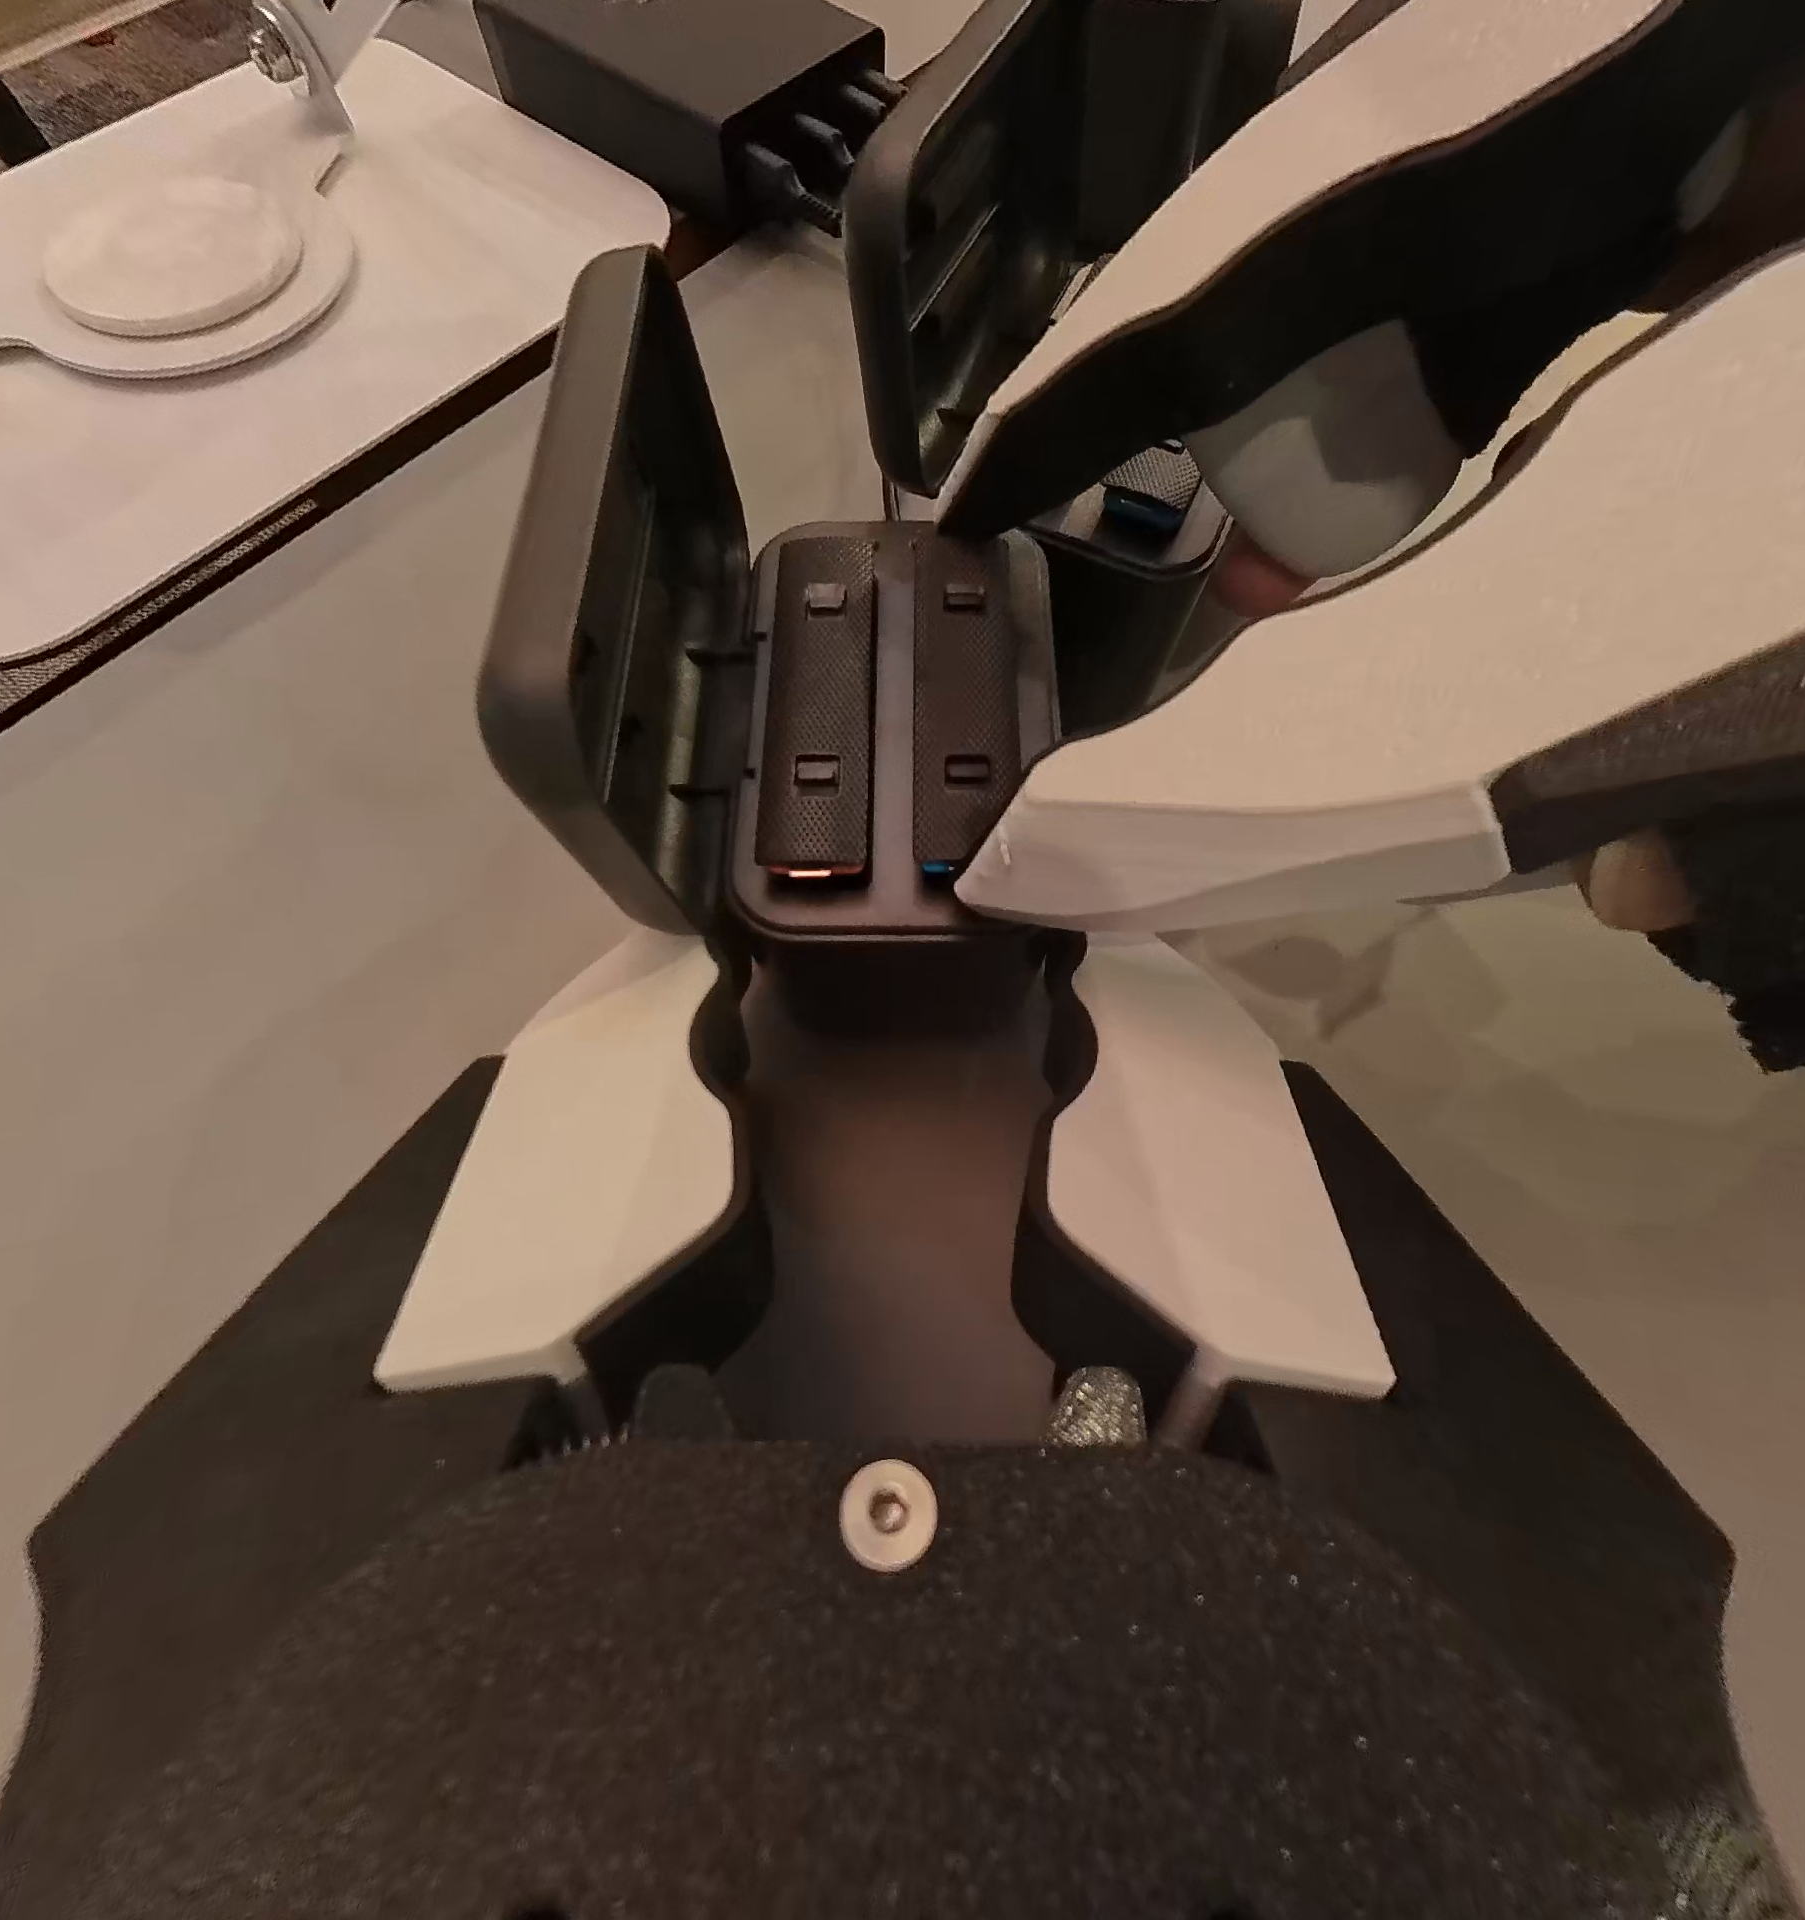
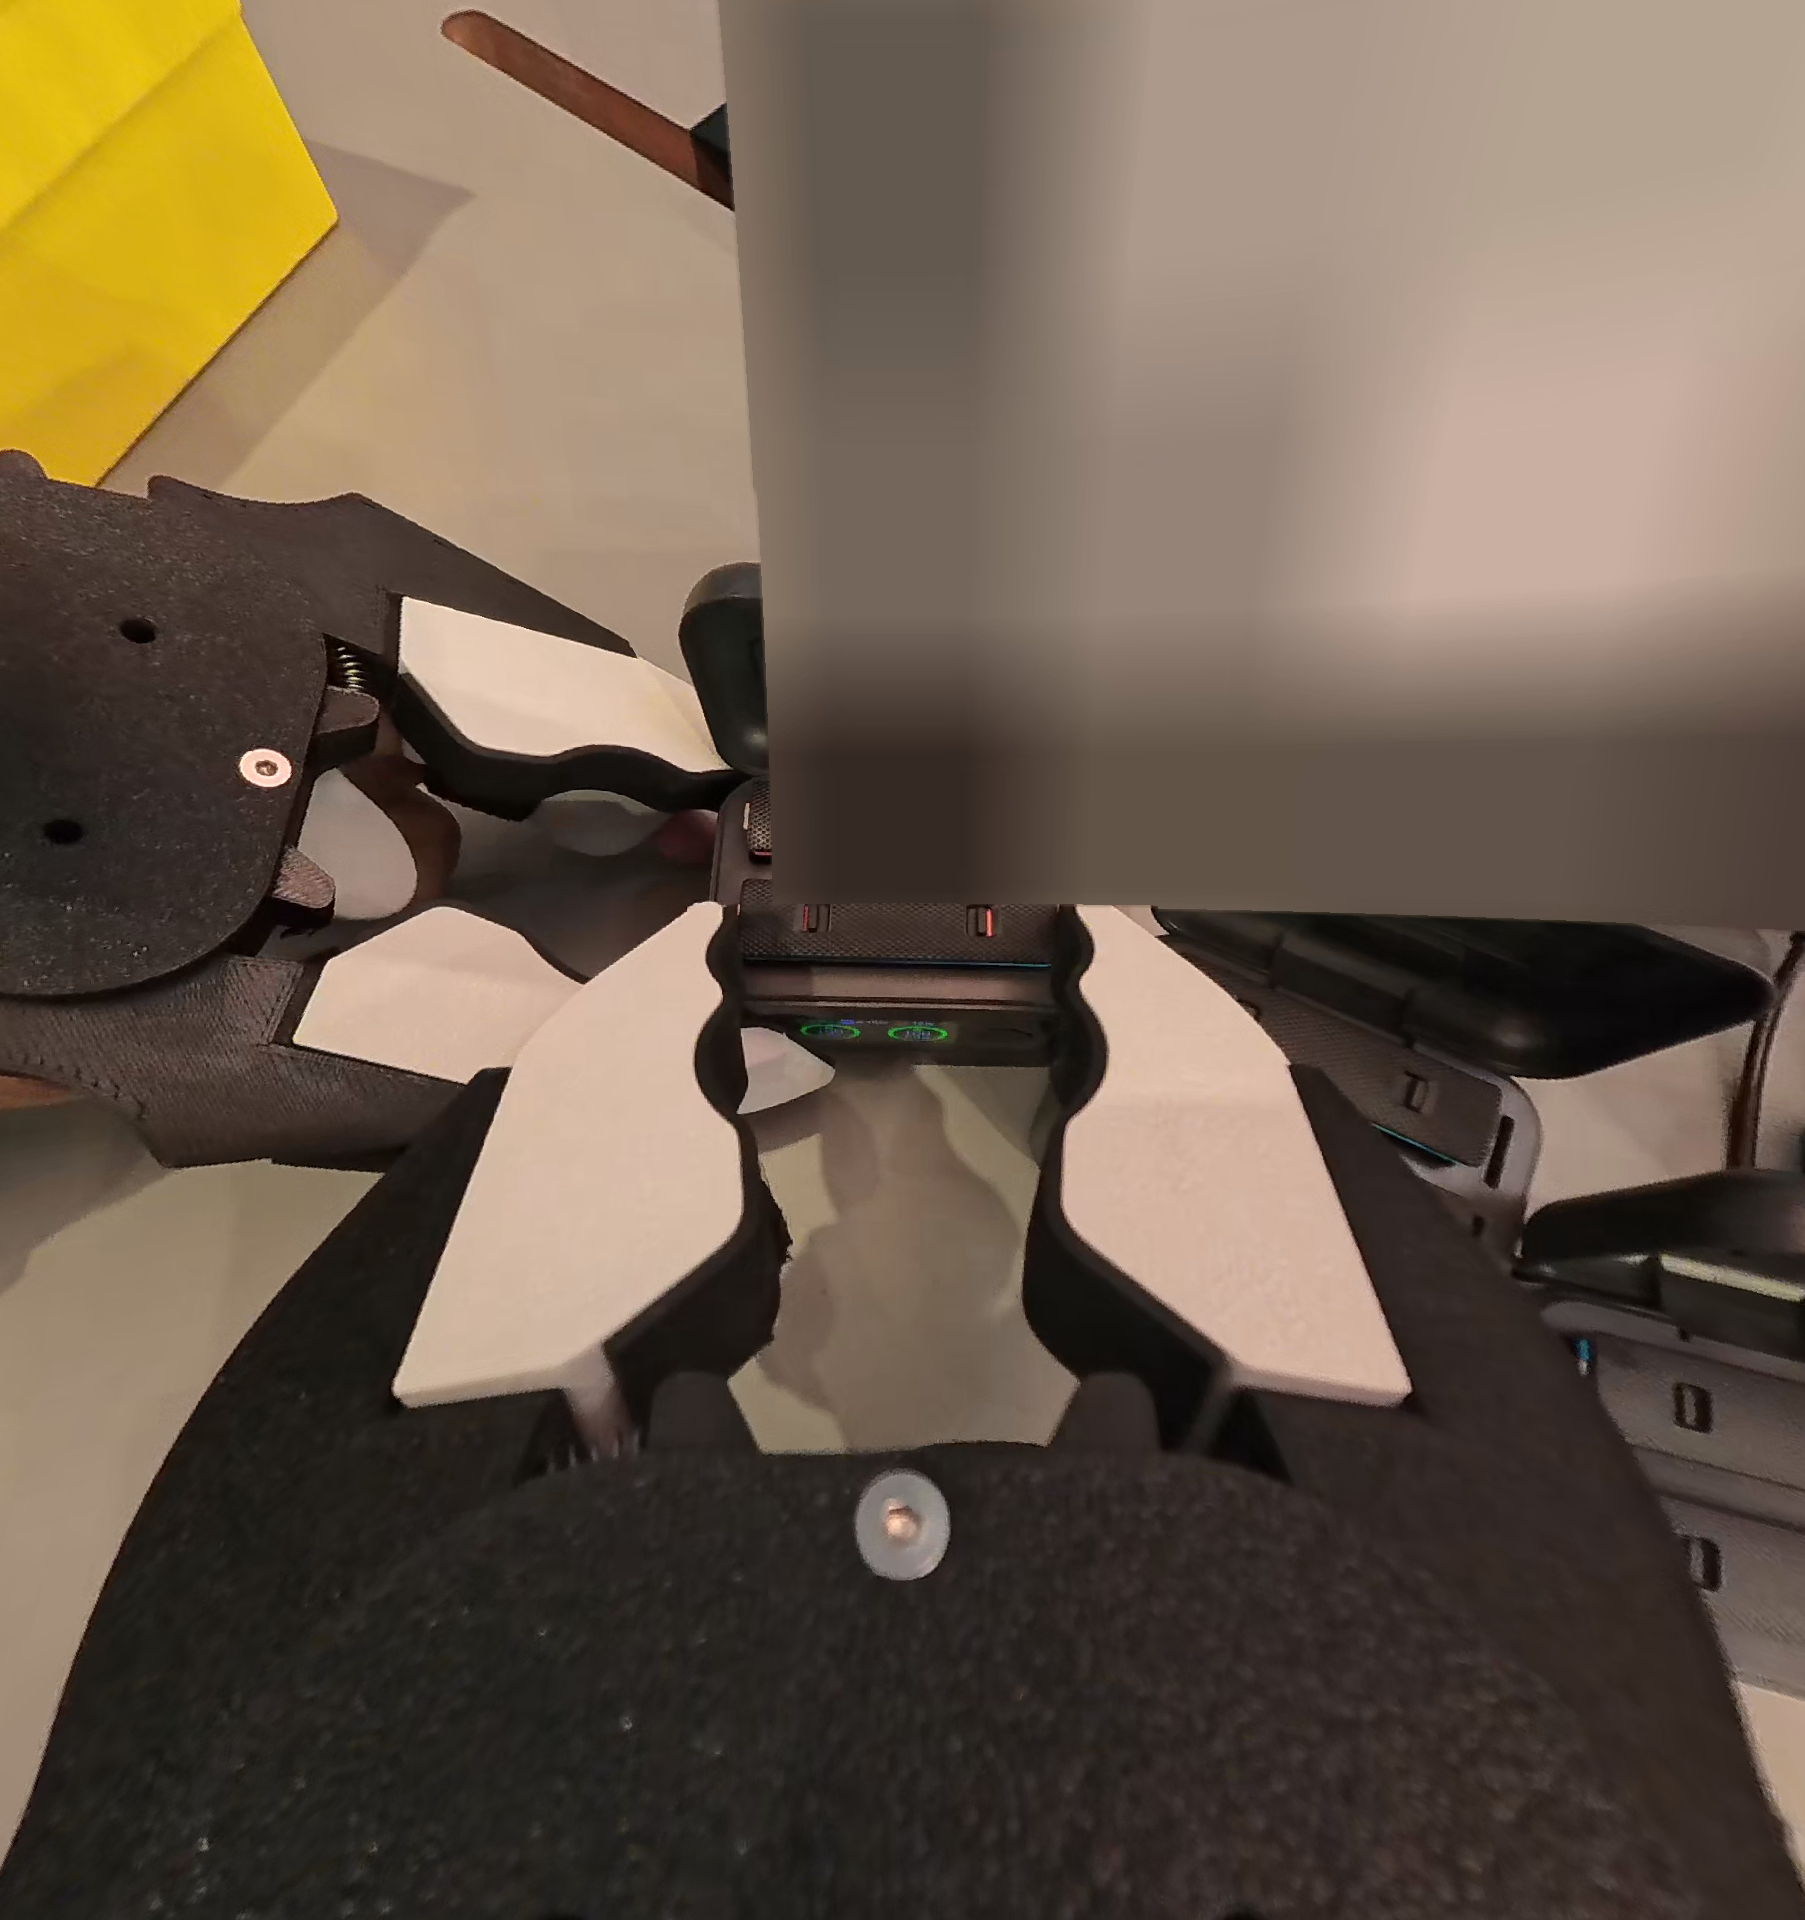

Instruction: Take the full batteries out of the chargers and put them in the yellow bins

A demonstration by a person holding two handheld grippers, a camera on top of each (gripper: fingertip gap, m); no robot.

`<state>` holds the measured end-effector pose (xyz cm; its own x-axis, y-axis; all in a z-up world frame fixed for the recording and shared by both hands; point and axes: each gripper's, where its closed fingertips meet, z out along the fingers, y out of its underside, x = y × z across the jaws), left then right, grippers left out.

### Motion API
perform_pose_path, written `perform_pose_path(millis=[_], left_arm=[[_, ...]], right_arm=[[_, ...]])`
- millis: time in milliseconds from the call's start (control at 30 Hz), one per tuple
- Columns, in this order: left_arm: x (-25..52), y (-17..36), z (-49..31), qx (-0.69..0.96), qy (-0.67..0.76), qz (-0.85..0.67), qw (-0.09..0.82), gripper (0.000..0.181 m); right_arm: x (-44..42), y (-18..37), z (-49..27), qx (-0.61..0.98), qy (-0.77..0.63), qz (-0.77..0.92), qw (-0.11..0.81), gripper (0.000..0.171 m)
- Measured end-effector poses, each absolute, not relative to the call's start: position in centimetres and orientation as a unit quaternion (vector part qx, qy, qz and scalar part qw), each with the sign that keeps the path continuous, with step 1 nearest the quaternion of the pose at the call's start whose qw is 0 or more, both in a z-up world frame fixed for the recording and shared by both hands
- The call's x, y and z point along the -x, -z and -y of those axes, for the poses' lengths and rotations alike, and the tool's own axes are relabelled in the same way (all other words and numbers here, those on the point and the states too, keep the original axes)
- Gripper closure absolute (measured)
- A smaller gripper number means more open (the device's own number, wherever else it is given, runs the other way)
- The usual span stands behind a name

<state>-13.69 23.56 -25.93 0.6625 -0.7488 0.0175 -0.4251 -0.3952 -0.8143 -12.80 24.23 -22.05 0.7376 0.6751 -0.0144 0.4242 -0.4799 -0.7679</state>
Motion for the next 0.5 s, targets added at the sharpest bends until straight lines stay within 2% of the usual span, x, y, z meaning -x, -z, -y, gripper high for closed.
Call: perform_pose_path(millis=[200, 333, 500], left_arm=[[13.7, 26.1, -23.6, 0.812, 0.185, -0.368, 0.413, 0.125], [13.8, 26.1, -23.6, 0.811, 0.184, -0.369, 0.415, 0.125], [13.8, 26.1, -23.6, 0.811, 0.188, -0.368, 0.414, 0.125]], right_arm=[[12.8, 21.9, -24.2, 0.841, -0.166, 0.320, 0.403, 0.115], [12.3, 17.1, -24.6, 0.813, -0.196, 0.303, 0.457, 0.115], [10.9, 13.0, -23.8, 0.796, -0.210, 0.303, 0.480, 0.115]])
